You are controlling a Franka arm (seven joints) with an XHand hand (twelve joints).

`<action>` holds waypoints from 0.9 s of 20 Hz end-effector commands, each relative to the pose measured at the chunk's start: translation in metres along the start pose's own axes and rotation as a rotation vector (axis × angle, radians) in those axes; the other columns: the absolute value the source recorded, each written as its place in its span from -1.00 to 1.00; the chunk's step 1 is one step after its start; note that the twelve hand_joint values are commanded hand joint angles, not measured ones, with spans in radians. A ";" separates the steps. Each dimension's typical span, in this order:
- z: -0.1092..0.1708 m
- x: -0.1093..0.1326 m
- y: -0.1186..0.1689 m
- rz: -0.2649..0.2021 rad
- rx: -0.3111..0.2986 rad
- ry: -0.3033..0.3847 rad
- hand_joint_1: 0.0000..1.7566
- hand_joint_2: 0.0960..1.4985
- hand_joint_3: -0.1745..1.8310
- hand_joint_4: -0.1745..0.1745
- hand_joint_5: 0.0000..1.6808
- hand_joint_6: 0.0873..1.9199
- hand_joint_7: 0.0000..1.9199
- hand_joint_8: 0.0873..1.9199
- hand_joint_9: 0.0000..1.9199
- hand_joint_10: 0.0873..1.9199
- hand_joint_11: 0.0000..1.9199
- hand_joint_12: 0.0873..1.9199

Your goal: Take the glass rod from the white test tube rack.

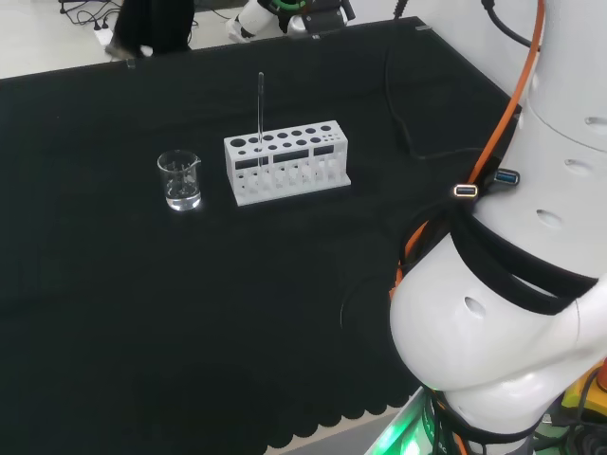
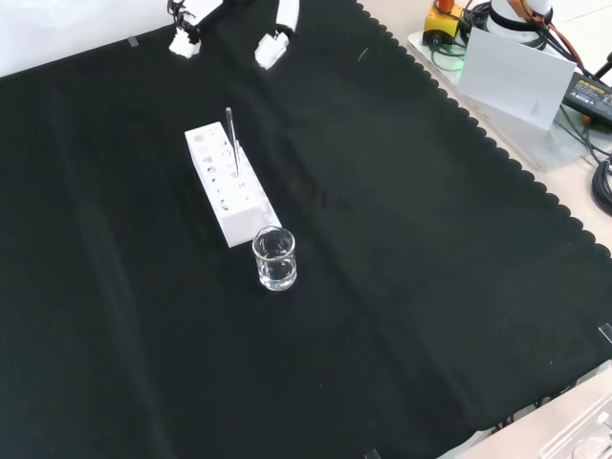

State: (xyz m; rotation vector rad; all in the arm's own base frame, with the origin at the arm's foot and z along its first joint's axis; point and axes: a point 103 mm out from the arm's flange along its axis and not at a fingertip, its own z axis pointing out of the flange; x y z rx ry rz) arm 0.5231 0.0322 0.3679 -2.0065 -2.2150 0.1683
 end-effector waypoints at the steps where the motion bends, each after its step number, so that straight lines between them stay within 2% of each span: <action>1: 0.024 -0.011 0.004 0.022 0.047 -0.005 -0.25 0.04 -0.29 -0.97 -0.65 -1.00 -0.80 -0.14 -0.73 -0.14 -0.90 0.44; 11: 0.048 -0.011 0.010 0.004 0.081 -0.003 -0.26 0.05 -0.29 -0.97 -0.65 -1.00 -0.77 -0.14 -0.70 -0.14 -0.87 0.44; 18: 0.065 -0.020 0.018 0.001 0.094 0.003 -0.26 0.06 -0.29 -0.99 -0.61 -1.00 -0.68 -0.14 -0.60 -0.17 -0.79 0.42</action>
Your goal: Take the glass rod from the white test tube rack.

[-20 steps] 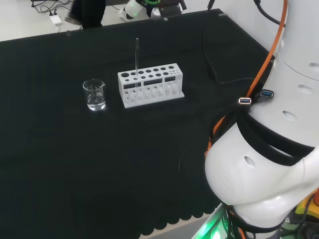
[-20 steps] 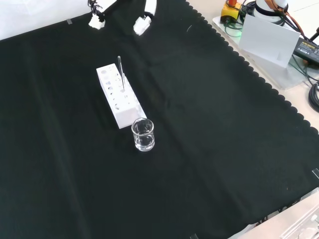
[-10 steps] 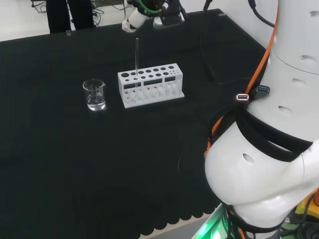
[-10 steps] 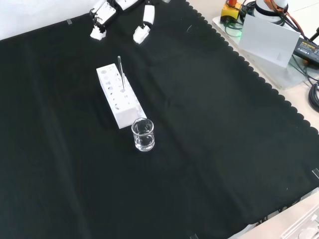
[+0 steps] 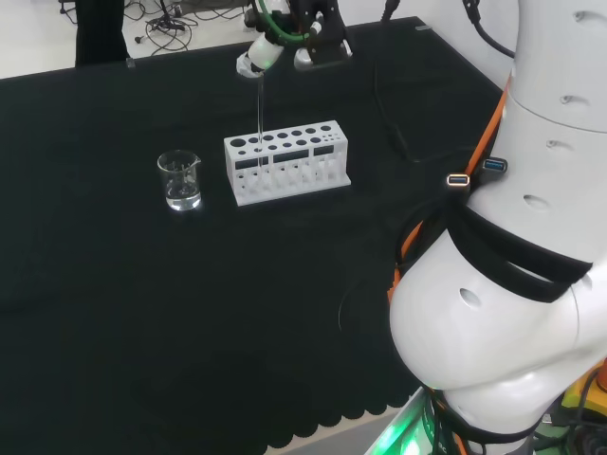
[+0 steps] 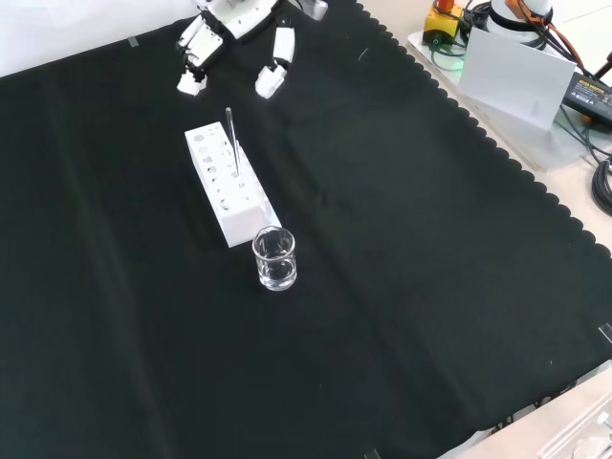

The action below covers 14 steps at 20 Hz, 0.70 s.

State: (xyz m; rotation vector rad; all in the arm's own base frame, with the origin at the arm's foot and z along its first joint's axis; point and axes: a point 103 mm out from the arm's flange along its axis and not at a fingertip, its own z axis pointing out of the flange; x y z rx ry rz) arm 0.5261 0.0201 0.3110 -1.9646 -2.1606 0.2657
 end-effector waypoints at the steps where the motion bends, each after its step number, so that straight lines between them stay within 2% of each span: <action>1: 0.011 -0.006 0.008 -0.006 0.003 0.003 -0.26 0.06 -0.29 -1.00 -0.60 -1.00 -0.66 -0.14 -0.58 -0.17 -0.77 0.41; 10: 0.029 -0.009 0.014 -0.028 0.013 0.002 -0.25 0.08 -0.30 -1.00 -0.40 -0.97 -0.46 -0.14 -0.39 -0.21 -0.58 0.37; 12: 0.031 -0.009 0.014 -0.031 0.013 0.002 -0.23 0.09 -0.31 -1.00 -0.40 -0.82 -0.41 -0.15 -0.35 -0.22 -0.55 0.36; 14: 0.032 -0.009 0.017 -0.034 0.016 0.001 -0.21 0.09 -0.30 -1.00 -0.45 -0.59 -0.37 -0.14 -0.31 -0.22 -0.52 0.35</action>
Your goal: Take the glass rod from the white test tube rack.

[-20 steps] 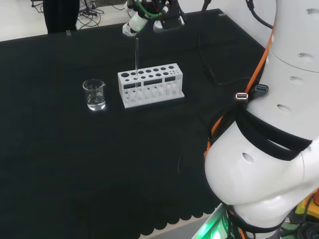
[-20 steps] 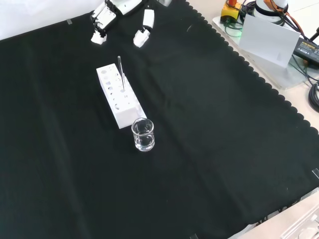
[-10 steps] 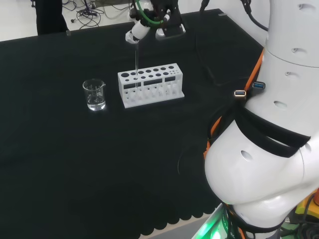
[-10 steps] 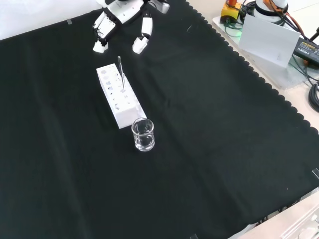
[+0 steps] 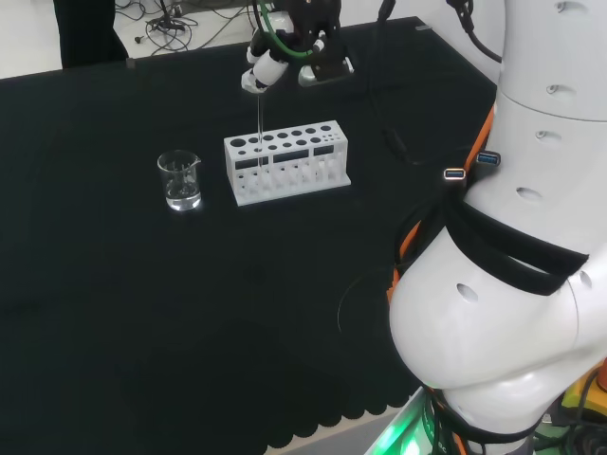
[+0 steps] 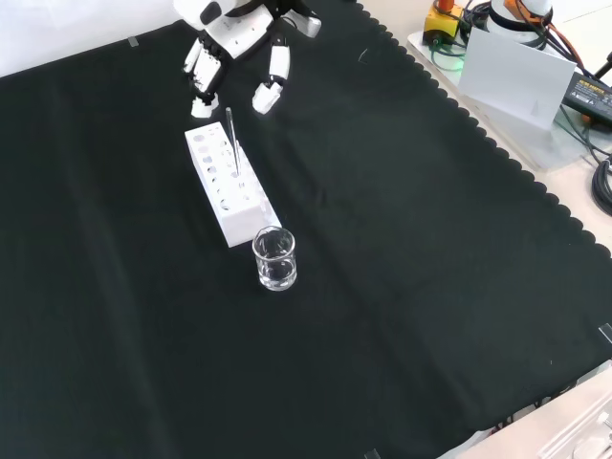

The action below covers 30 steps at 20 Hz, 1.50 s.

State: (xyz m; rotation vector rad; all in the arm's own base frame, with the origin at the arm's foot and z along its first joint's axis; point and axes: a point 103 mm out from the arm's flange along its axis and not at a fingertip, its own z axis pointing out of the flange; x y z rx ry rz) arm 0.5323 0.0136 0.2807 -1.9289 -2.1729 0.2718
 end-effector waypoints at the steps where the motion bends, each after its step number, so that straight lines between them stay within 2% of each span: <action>1: 0.005 0.000 0.005 -0.016 0.003 -0.004 -0.19 0.09 -0.30 -1.00 -0.48 -0.48 -0.36 -0.14 -0.29 -0.21 -0.50 0.35; 5: 0.008 0.005 0.012 -0.032 0.011 -0.005 -0.14 0.09 -0.28 -1.00 -0.46 -0.27 -0.30 -0.12 -0.24 -0.20 -0.44 0.34; 10: 0.011 0.006 0.021 -0.046 0.013 0.009 -0.10 0.10 -0.25 -1.00 -0.39 -0.17 -0.25 -0.10 -0.17 -0.17 -0.34 0.32; 17: 0.015 -0.003 0.029 -0.042 0.003 0.032 0.09 0.13 -0.17 -1.00 -0.25 -0.09 -0.18 -0.04 0.11 -0.17 0.08 0.15; 23: 0.015 -0.005 0.032 -0.040 -0.009 0.057 0.18 0.11 -0.14 -1.00 -0.16 -0.07 -0.12 0.05 0.23 -0.11 0.34 -0.02; 26: 0.014 -0.002 0.033 -0.042 -0.016 0.059 0.23 0.45 -0.59 -1.00 -0.11 0.28 -0.08 0.10 0.30 -0.12 0.43 -0.08; 28: 0.014 0.000 0.034 -0.043 -0.029 0.054 0.24 0.55 -0.73 -1.00 -0.09 0.34 -0.05 0.12 0.33 -0.13 0.46 -0.10; 30: 0.014 0.002 0.035 -0.037 -0.045 0.062 0.25 0.58 -0.78 -1.00 -0.07 0.32 -0.01 0.13 0.37 -0.14 0.53 -0.14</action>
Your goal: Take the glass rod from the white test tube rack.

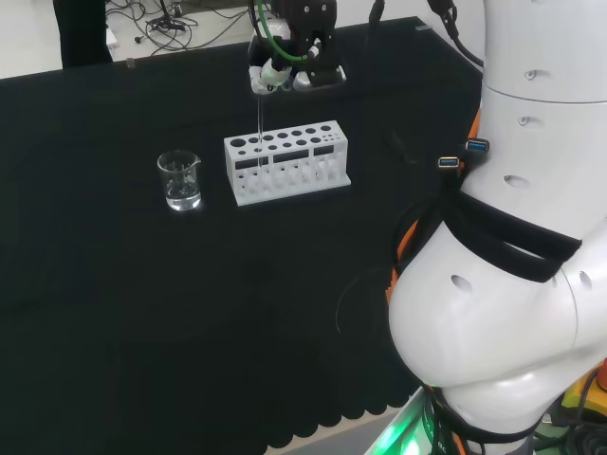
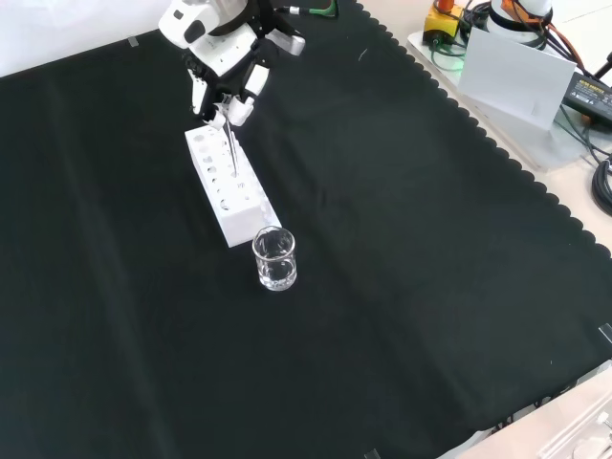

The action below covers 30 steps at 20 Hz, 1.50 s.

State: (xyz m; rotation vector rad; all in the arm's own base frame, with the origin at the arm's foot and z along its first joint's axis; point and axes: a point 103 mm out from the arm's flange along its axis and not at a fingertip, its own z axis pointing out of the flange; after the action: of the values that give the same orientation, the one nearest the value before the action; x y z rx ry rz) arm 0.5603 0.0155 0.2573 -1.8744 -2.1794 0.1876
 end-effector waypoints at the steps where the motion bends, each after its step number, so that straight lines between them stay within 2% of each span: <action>1: 0.000 0.005 0.002 0.006 -0.035 0.005 0.25 0.58 -0.80 -1.00 -0.06 0.32 0.01 0.14 0.39 -0.14 0.56 -0.17; 4: 0.000 0.008 0.002 0.012 -0.055 0.000 0.26 0.58 -0.81 -1.00 -0.04 0.30 0.08 0.16 0.45 -0.14 0.63 -0.22; 6: -0.003 0.010 0.000 0.010 -0.084 -0.010 0.37 0.54 -0.83 -1.00 -0.02 0.14 0.06 0.21 0.50 -0.15 0.69 -0.26; 8: -0.008 0.013 -0.002 0.011 -0.128 -0.011 0.40 0.53 -0.85 -1.00 0.03 0.14 0.00 0.20 0.57 -0.13 0.76 -0.31; 11: -0.023 0.020 -0.012 0.023 -0.216 -0.047 0.34 0.53 -0.92 -1.00 0.15 0.04 0.33 0.19 0.69 -0.09 0.81 -0.34; 14: -0.041 0.031 -0.022 0.018 -0.261 -0.089 0.45 0.47 -0.99 -1.00 0.30 -0.20 0.23 -0.12 0.73 -0.16 0.78 -0.38; 16: -0.052 0.039 -0.028 0.016 -0.259 -0.118 0.47 0.48 -1.00 -1.00 0.36 -0.48 0.20 0.01 0.73 -0.19 0.75 -0.40; 19: -0.068 0.050 -0.034 0.021 -0.236 -0.149 0.48 0.48 -1.00 -1.00 0.42 -0.67 0.19 0.07 0.75 -0.24 0.74 -0.43; 25: -0.102 0.075 -0.055 0.024 -0.179 -0.195 0.48 0.47 -1.00 -1.00 0.47 -0.78 0.19 0.09 0.77 -0.26 0.75 -0.45; 30: -0.121 0.089 -0.074 0.031 -0.178 -0.220 0.48 0.47 -1.00 -1.00 0.48 -0.80 0.18 0.09 0.78 -0.26 0.75 -0.45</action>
State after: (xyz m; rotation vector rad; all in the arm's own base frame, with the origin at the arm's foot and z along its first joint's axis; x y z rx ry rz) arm 0.5354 0.0945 0.3401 -1.9315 -2.4184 0.0415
